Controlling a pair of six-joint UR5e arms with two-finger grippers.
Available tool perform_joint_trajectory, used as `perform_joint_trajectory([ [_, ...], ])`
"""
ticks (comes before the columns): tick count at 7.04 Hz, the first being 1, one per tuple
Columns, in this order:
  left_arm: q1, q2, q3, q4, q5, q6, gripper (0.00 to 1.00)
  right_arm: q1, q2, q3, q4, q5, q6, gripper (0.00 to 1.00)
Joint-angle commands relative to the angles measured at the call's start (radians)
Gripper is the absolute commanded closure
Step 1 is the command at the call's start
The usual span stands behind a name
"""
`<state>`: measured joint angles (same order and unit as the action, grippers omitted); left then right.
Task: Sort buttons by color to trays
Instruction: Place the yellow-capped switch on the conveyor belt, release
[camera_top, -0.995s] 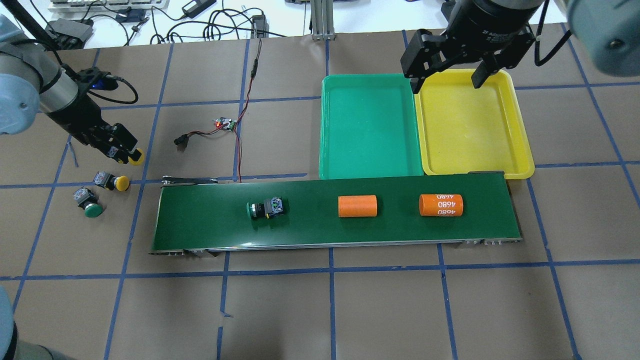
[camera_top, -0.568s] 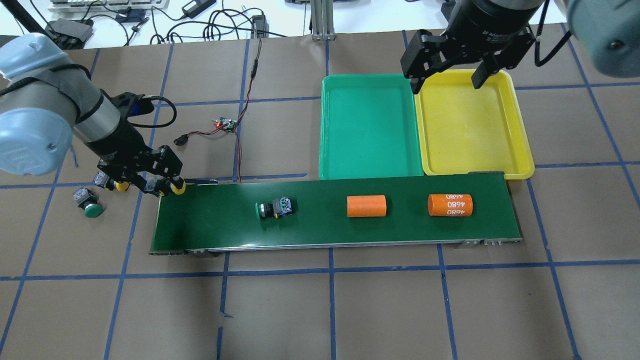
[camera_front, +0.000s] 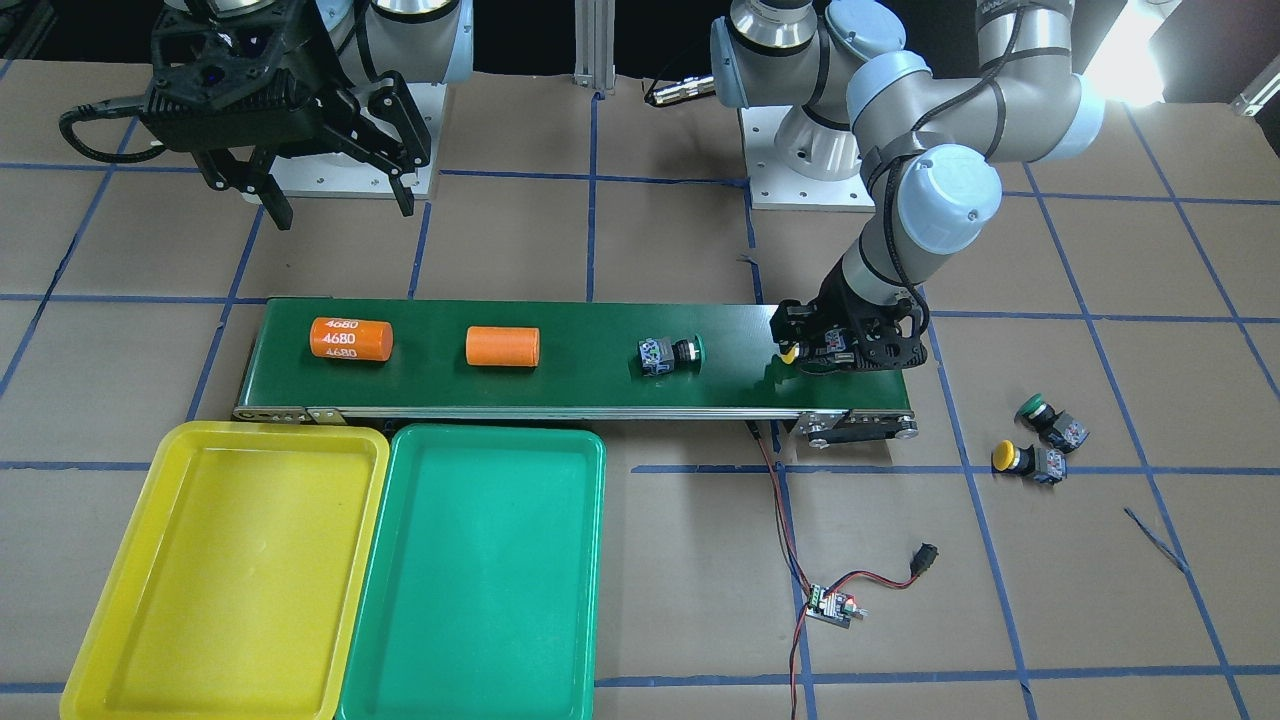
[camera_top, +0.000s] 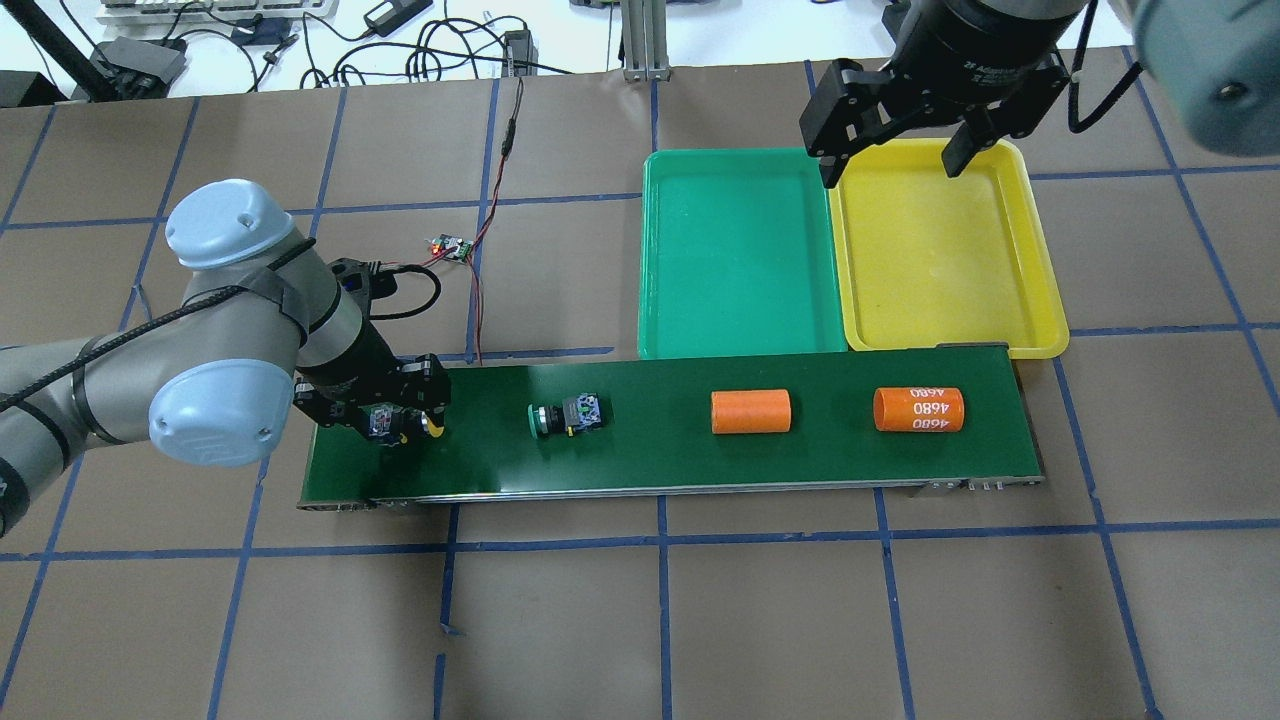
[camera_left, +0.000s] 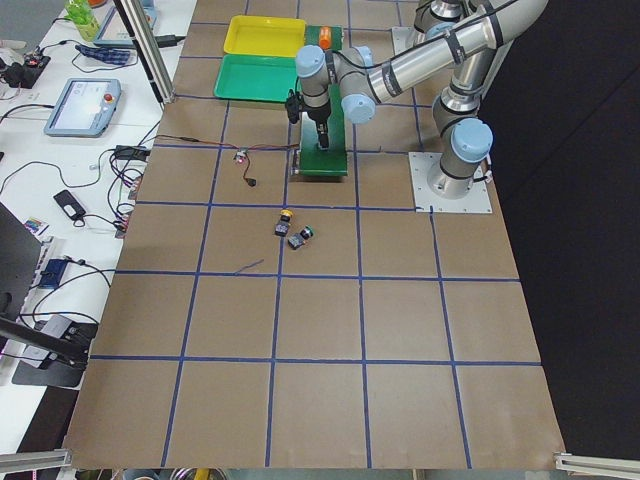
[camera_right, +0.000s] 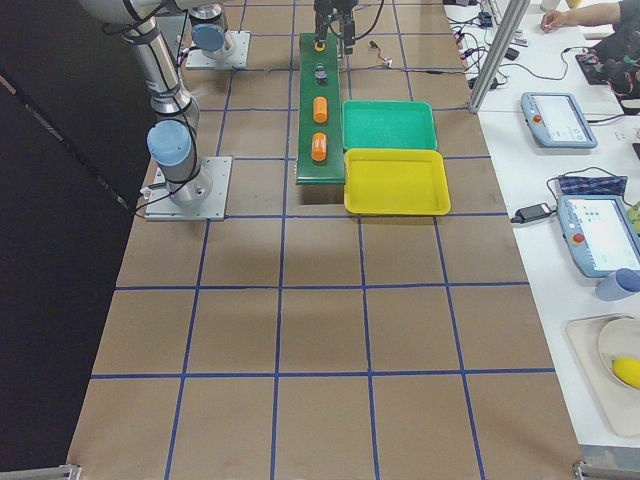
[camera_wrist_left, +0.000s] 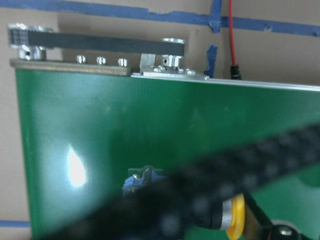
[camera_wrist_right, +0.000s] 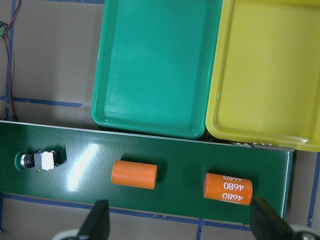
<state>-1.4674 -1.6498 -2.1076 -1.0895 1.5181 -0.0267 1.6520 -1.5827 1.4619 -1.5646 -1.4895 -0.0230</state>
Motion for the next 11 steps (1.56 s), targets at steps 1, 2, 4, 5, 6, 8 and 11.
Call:
perform_joint_trajectory([
  [1,0.001,0.011,-0.003,0.043,0.002,-0.021,0.00,0.000,0.001,0.000,0.000,0.002,0.000,0.00],
  [2,0.010,0.021,0.039,0.025,0.004,-0.012,0.00,0.000,0.001,0.000,0.000,0.011,0.000,0.00],
  [4,0.028,-0.028,0.212,-0.076,0.068,0.067,0.00,0.000,0.001,0.000,0.000,0.011,0.000,0.00],
  [5,0.083,-0.080,0.297,-0.078,0.111,0.120,0.00,0.000,0.001,0.000,0.000,0.011,0.000,0.00],
  [6,0.167,-0.134,0.340,-0.076,0.117,0.290,0.00,-0.001,0.003,0.002,0.002,0.011,-0.002,0.00],
  [8,0.295,-0.233,0.395,-0.056,0.113,0.376,0.00,-0.014,0.007,0.003,0.002,0.009,-0.006,0.00],
  [11,0.390,-0.356,0.399,0.022,0.102,0.598,0.00,-0.017,0.004,0.024,0.032,-0.014,-0.034,0.00],
])
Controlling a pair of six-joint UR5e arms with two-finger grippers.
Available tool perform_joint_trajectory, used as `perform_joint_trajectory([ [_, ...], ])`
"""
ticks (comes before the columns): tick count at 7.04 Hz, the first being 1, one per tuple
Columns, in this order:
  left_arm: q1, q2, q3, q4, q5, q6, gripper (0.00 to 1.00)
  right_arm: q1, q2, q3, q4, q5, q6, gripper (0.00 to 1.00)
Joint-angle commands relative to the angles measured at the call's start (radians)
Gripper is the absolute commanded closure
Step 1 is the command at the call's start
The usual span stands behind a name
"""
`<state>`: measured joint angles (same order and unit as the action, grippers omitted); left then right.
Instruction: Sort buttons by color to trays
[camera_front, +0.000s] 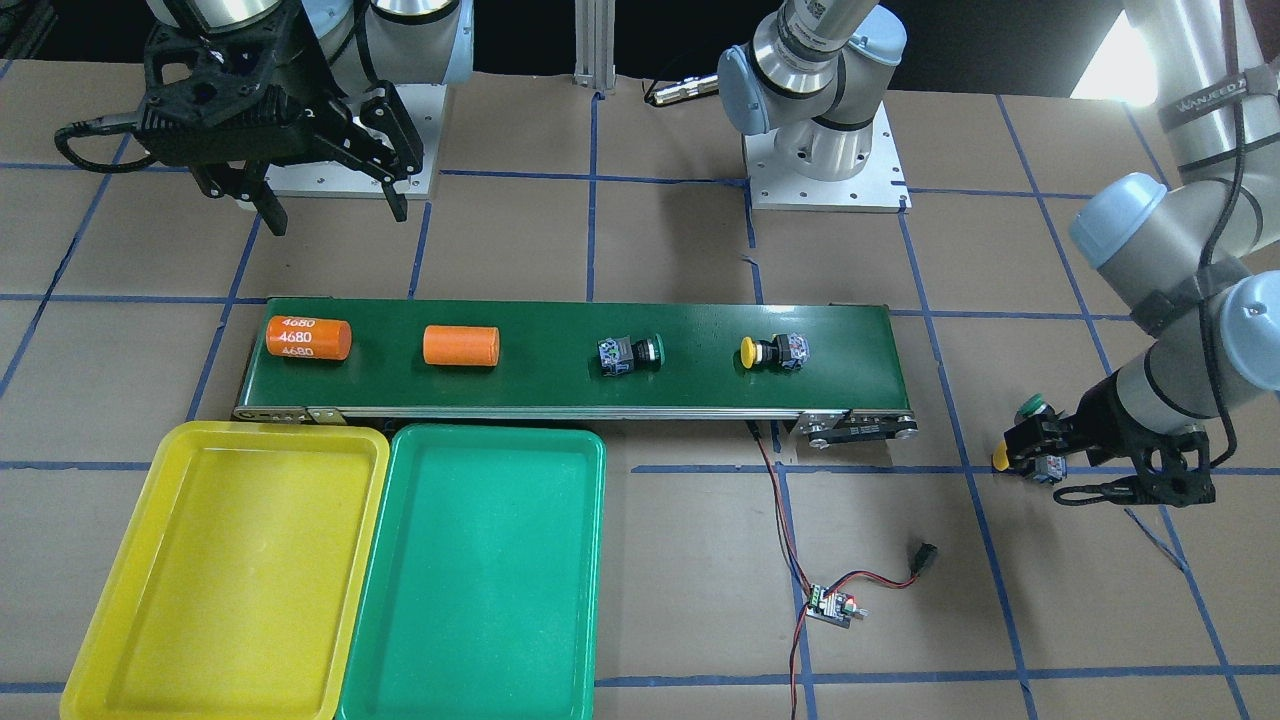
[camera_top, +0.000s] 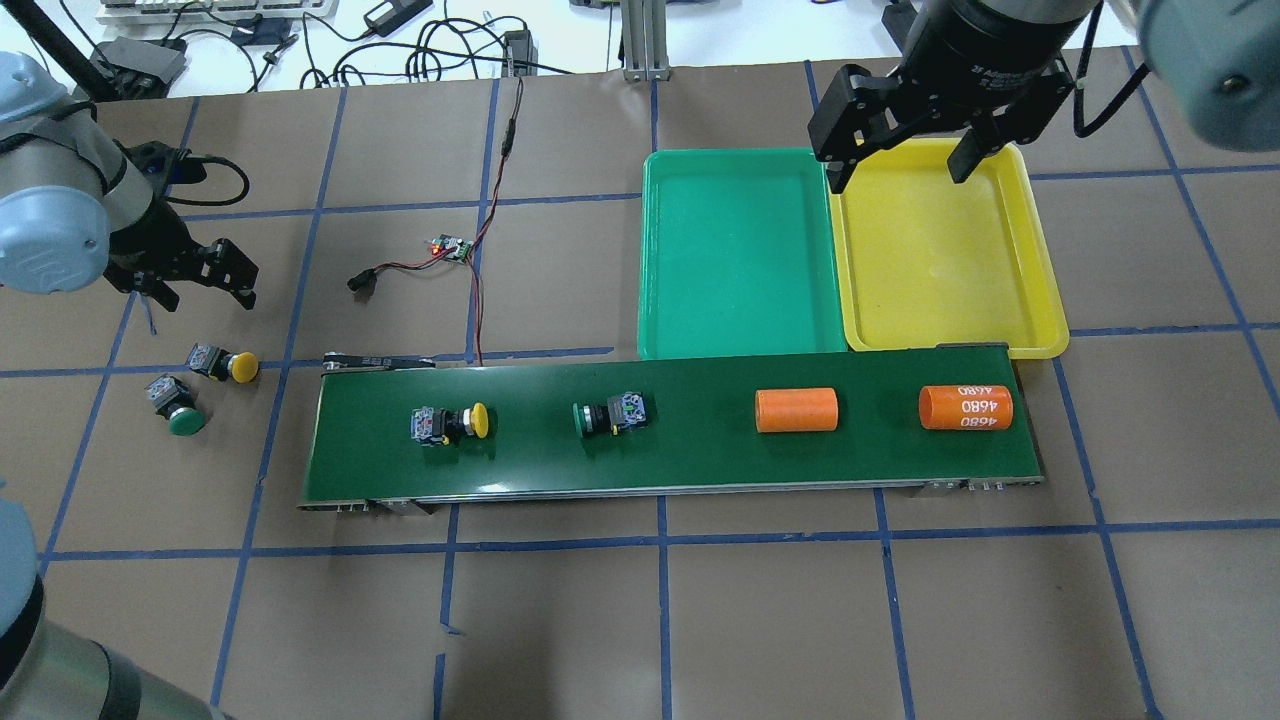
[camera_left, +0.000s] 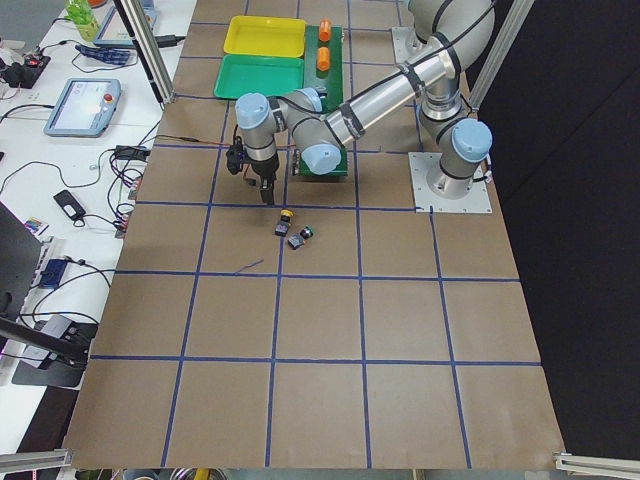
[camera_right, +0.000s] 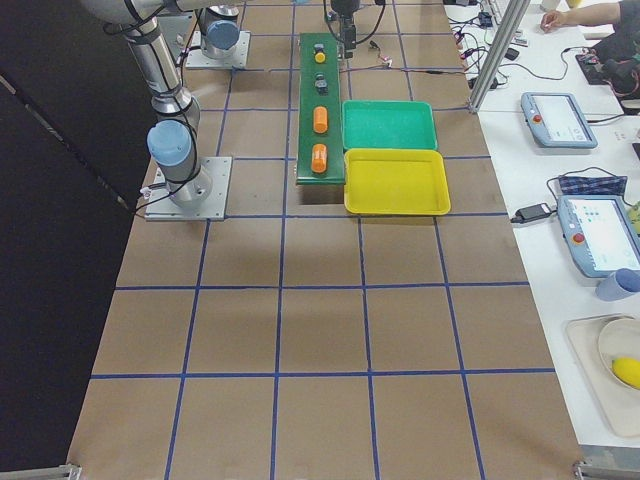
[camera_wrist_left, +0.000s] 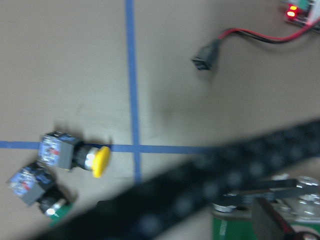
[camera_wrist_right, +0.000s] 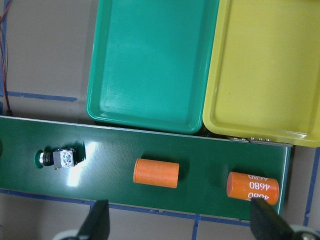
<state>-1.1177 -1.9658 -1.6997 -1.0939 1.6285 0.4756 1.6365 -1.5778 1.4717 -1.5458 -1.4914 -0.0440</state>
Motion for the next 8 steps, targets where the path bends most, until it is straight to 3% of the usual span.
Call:
perform_joint_trajectory([
  [1,0.051,-0.054,-0.024,0.032,-0.037,0.136,0.00,0.002,0.002,0.051,0.021,-0.053,-0.075,0.00],
  [2,0.055,-0.056,-0.041,0.032,-0.039,0.153,0.00,0.000,0.010,0.112,0.009,-0.056,-0.130,0.00],
  [3,0.056,-0.059,-0.055,0.034,-0.039,0.191,0.00,-0.007,0.034,0.119,-0.008,-0.053,-0.132,0.00],
  [5,0.075,-0.079,-0.057,0.043,-0.039,0.228,0.00,-0.012,0.149,0.131,-0.158,-0.043,-0.125,0.00],
  [6,0.076,-0.084,-0.057,0.045,-0.039,0.254,0.00,-0.020,0.198,0.121,-0.157,-0.043,-0.148,0.00],
  [7,0.078,-0.087,-0.057,0.045,-0.039,0.255,0.00,-0.020,0.203,0.122,-0.158,-0.043,-0.219,0.00],
  [8,0.078,-0.094,-0.057,0.051,-0.038,0.259,0.00,-0.018,0.203,0.130,-0.158,-0.043,-0.402,0.00],
])
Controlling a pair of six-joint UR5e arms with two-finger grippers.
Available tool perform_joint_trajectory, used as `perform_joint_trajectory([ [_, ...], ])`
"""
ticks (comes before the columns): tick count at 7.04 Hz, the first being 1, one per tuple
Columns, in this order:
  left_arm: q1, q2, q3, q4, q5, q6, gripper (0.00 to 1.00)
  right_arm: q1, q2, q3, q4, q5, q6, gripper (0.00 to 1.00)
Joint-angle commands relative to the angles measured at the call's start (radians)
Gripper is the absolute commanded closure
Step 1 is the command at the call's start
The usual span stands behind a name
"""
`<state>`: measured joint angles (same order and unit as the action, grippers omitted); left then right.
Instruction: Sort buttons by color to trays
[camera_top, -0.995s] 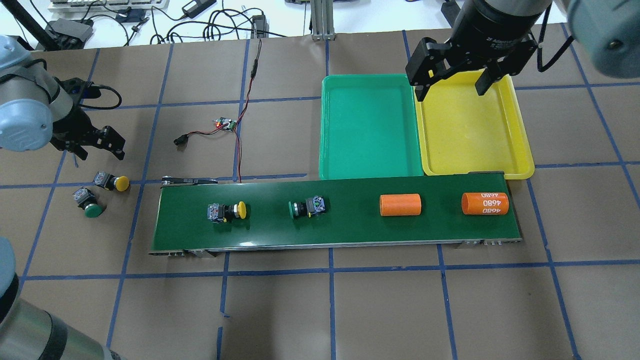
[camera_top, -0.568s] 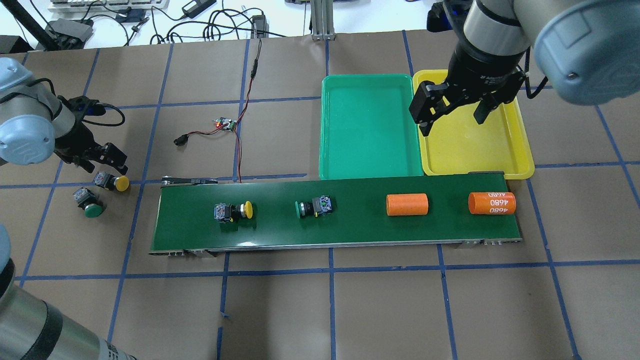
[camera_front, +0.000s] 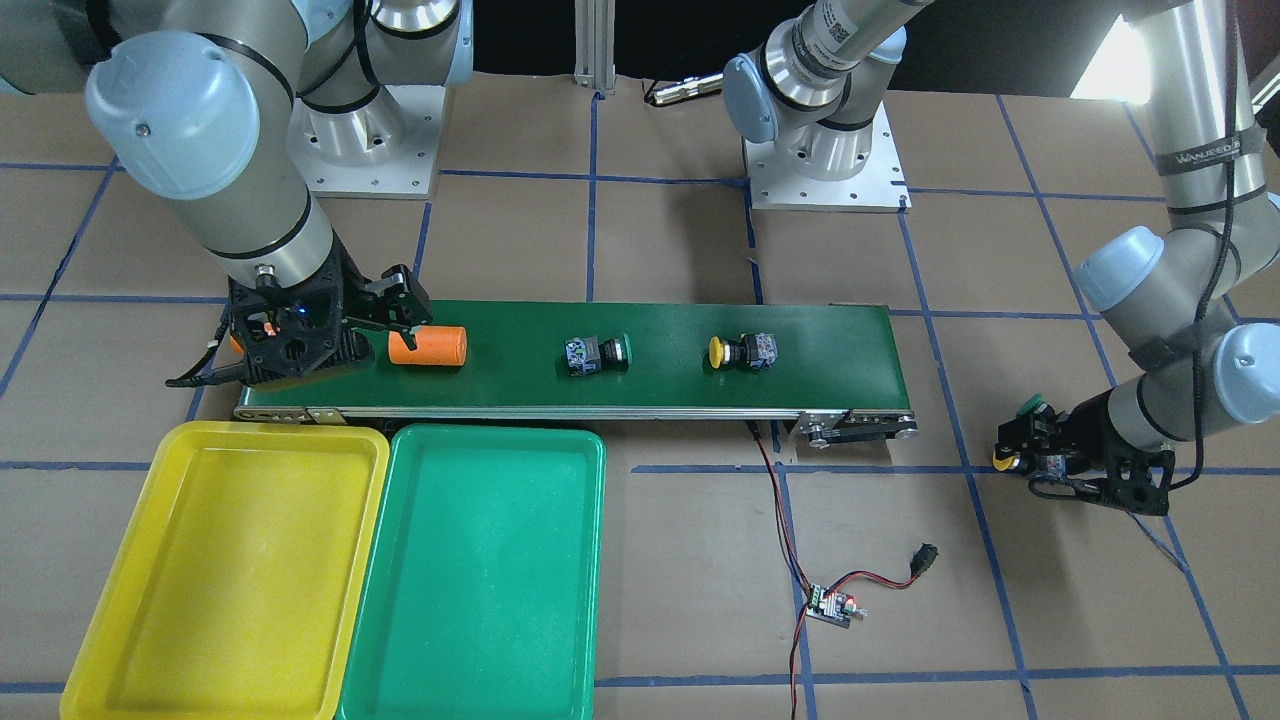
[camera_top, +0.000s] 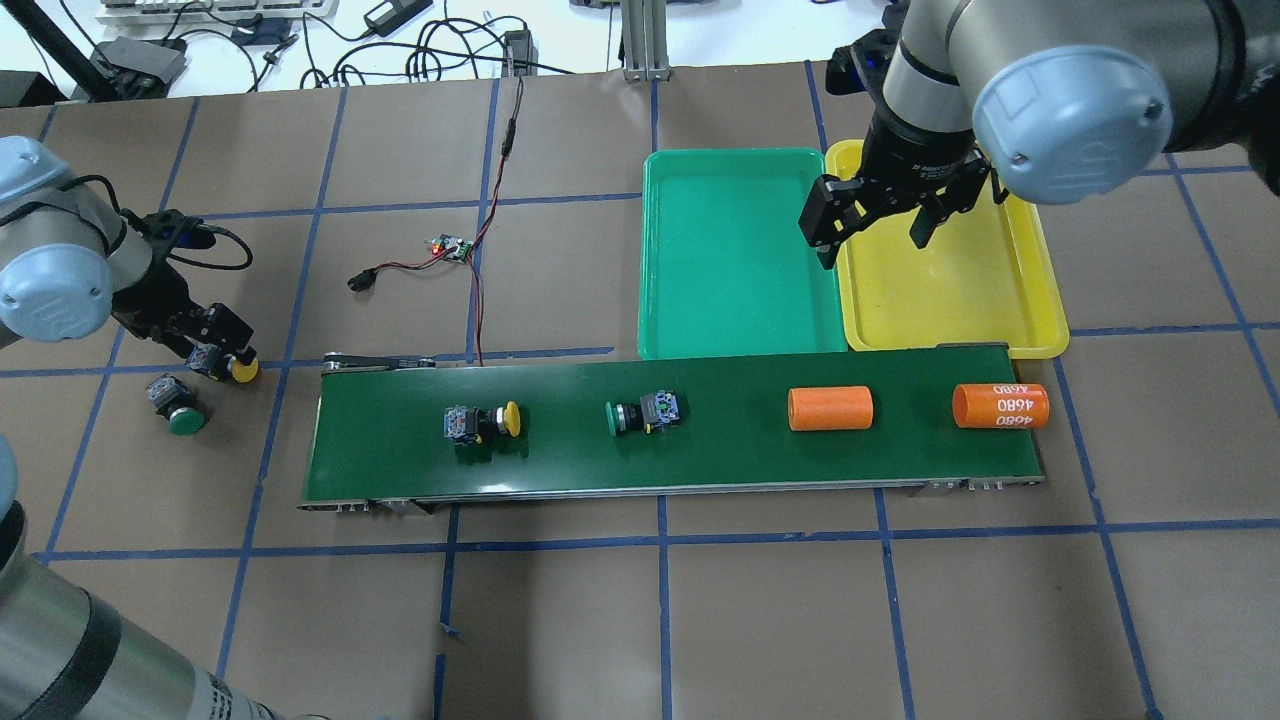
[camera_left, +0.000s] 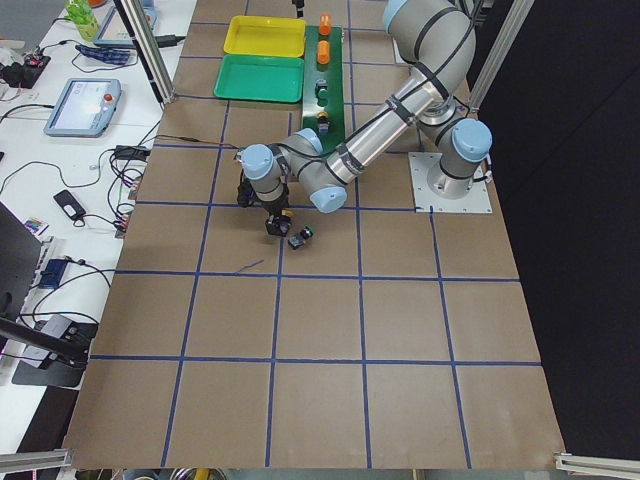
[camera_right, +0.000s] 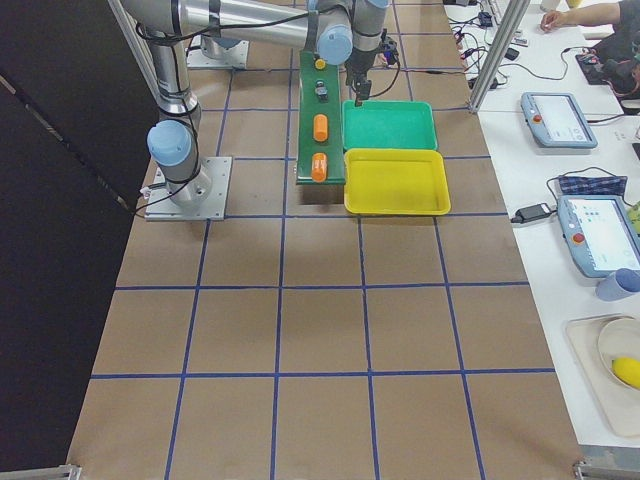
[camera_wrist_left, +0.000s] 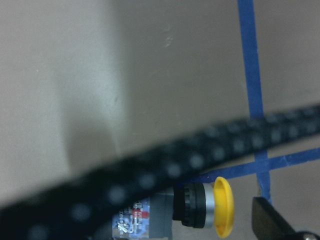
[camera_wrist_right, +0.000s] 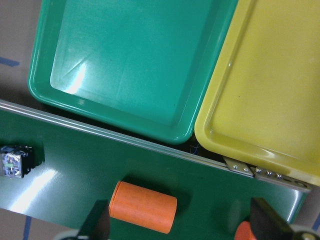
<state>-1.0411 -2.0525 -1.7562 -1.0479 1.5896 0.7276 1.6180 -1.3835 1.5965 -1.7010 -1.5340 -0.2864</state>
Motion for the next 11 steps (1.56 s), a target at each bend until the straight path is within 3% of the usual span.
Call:
perform_joint_trajectory([
  [1,0.004,-0.018,-0.002,0.018,0.000,0.003,0.00,0.000,0.003,0.008,0.001,0.000,-0.342,0.00],
  [3,0.004,-0.028,-0.006,0.025,0.001,0.003,0.07,0.003,-0.008,0.014,0.004,-0.012,-0.599,0.00],
  [4,0.004,-0.012,0.001,0.025,0.001,-0.005,0.03,-0.001,-0.015,0.034,-0.003,-0.012,-0.758,0.00],
  [6,0.004,0.008,-0.003,0.017,0.000,-0.007,0.00,-0.001,-0.037,0.086,-0.018,-0.011,-0.863,0.00],
  [8,0.004,-0.006,-0.008,0.025,0.001,0.001,0.00,-0.001,-0.087,0.237,-0.170,-0.035,-1.010,0.00],
  [10,0.004,-0.020,-0.008,0.026,0.000,0.003,0.00,-0.004,-0.201,0.459,-0.302,-0.035,-1.152,0.00],
  [11,0.004,-0.015,-0.003,0.025,0.000,-0.003,0.30,-0.009,-0.222,0.530,-0.359,-0.037,-1.245,0.00],
])
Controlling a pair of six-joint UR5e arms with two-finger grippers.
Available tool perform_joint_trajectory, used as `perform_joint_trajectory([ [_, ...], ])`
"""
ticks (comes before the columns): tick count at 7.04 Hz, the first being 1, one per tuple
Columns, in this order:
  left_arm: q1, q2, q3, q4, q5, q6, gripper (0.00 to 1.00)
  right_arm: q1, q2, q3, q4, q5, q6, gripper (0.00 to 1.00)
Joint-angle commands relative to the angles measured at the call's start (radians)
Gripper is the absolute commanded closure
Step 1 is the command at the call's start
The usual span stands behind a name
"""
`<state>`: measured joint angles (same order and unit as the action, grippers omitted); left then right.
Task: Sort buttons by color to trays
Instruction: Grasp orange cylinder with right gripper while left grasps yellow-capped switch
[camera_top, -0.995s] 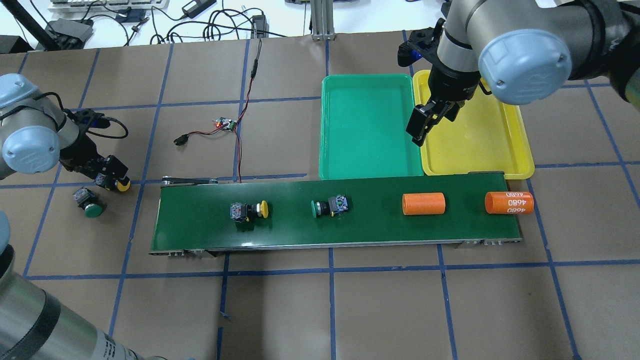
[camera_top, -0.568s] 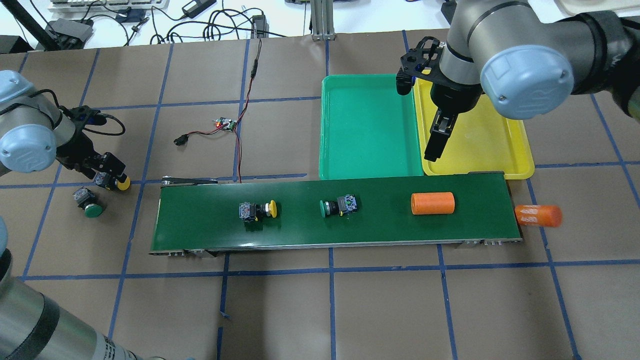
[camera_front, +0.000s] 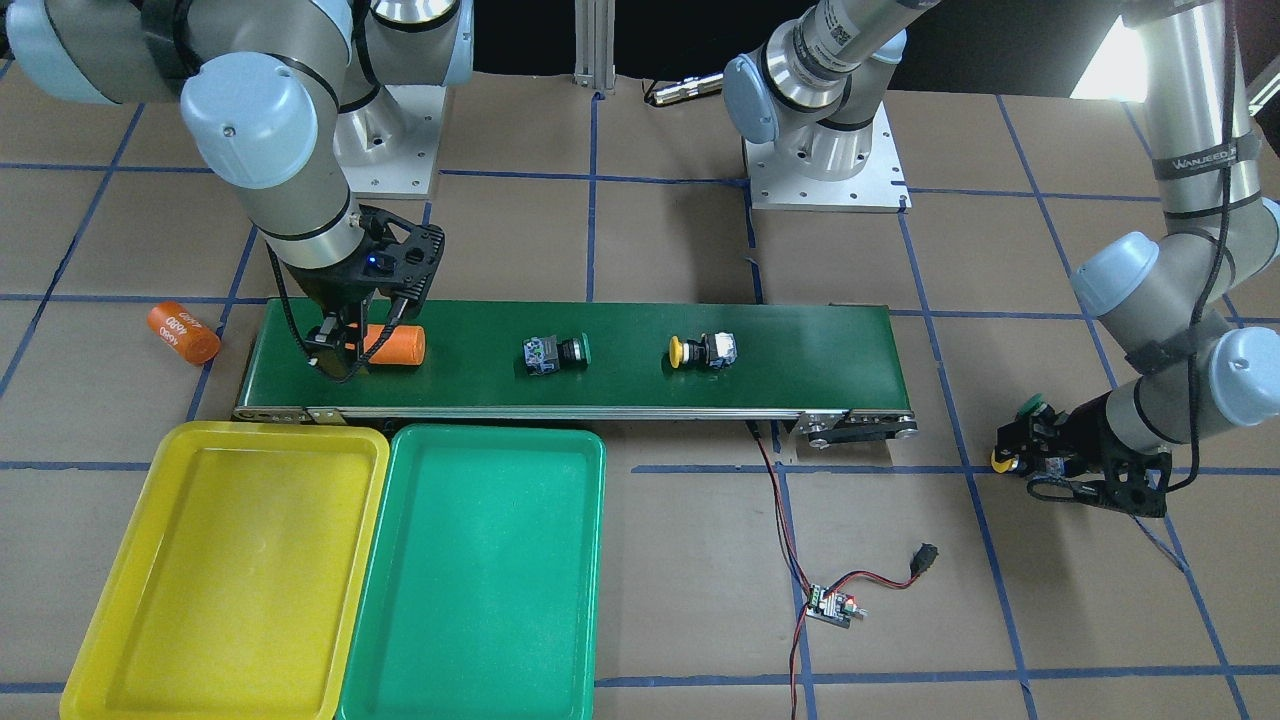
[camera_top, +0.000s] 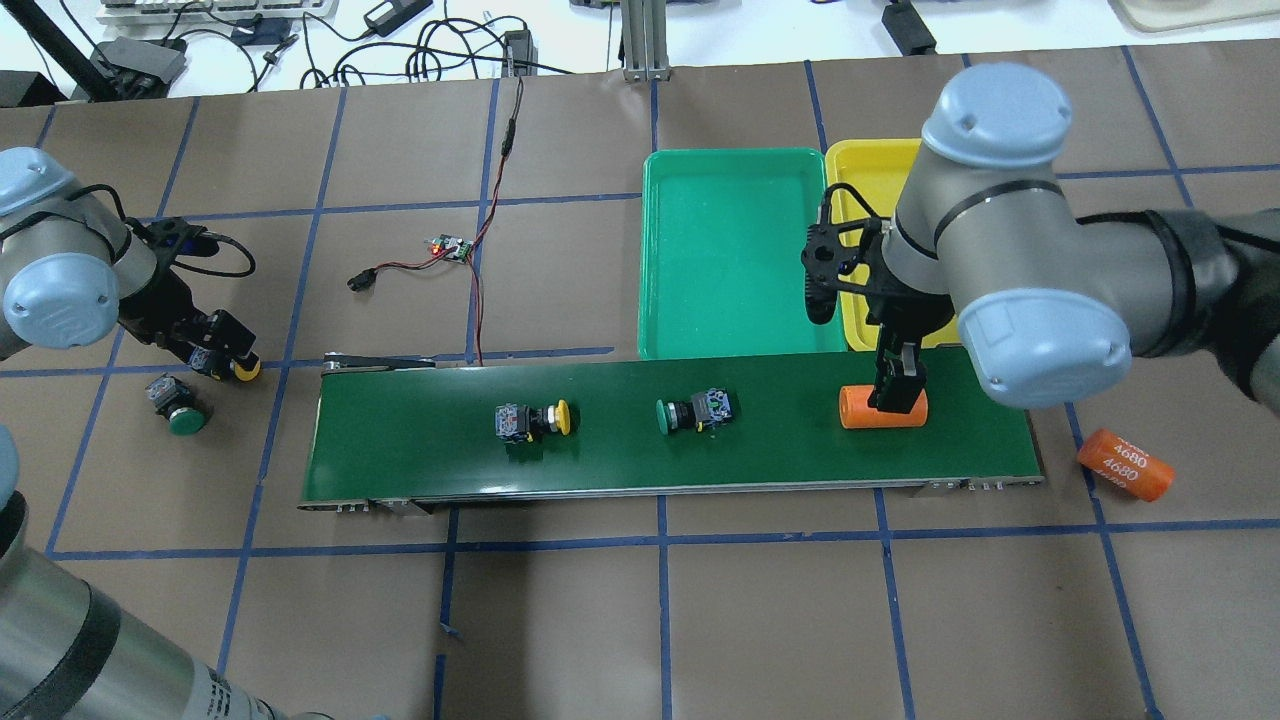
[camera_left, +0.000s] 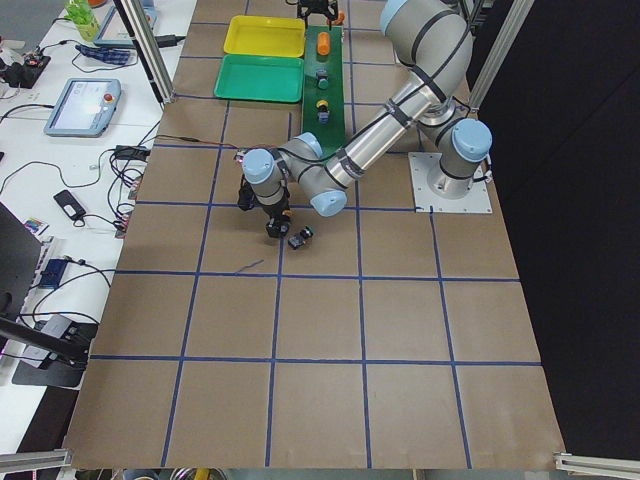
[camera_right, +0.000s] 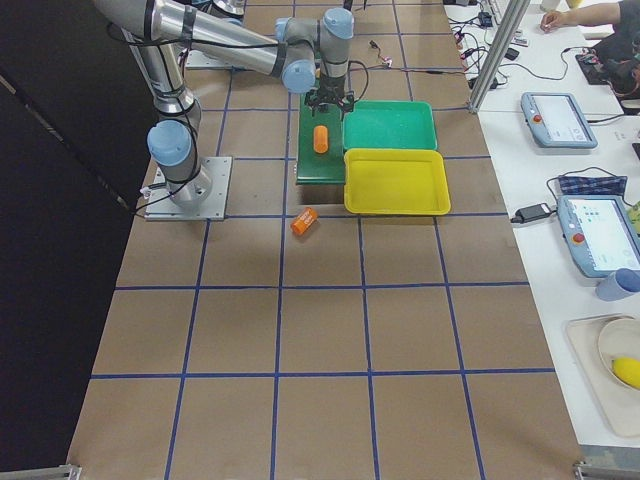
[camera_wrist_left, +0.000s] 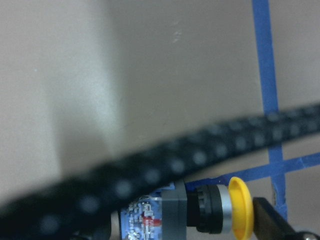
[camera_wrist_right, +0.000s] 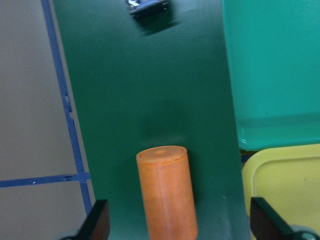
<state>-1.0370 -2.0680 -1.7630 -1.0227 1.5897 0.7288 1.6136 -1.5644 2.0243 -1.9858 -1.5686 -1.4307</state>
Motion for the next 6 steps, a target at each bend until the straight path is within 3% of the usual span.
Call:
perform_joint_trajectory([
  [1,-0.024,0.032,-0.003,-0.016,0.000,-0.015,0.84,-0.006,-0.043,0.135,-0.162,-0.004,-0.175,0.00],
  [2,-0.041,0.075,-0.021,-0.048,0.003,-0.060,0.95,-0.008,-0.042,0.148,-0.172,0.002,-0.191,0.00],
  [4,-0.140,0.269,-0.038,-0.240,-0.028,-0.229,0.95,-0.055,-0.037,0.148,-0.168,0.013,-0.223,0.00],
  [6,-0.337,0.376,-0.128,-0.246,-0.036,-0.511,0.95,-0.057,-0.032,0.148,-0.169,0.007,-0.232,0.00],
])
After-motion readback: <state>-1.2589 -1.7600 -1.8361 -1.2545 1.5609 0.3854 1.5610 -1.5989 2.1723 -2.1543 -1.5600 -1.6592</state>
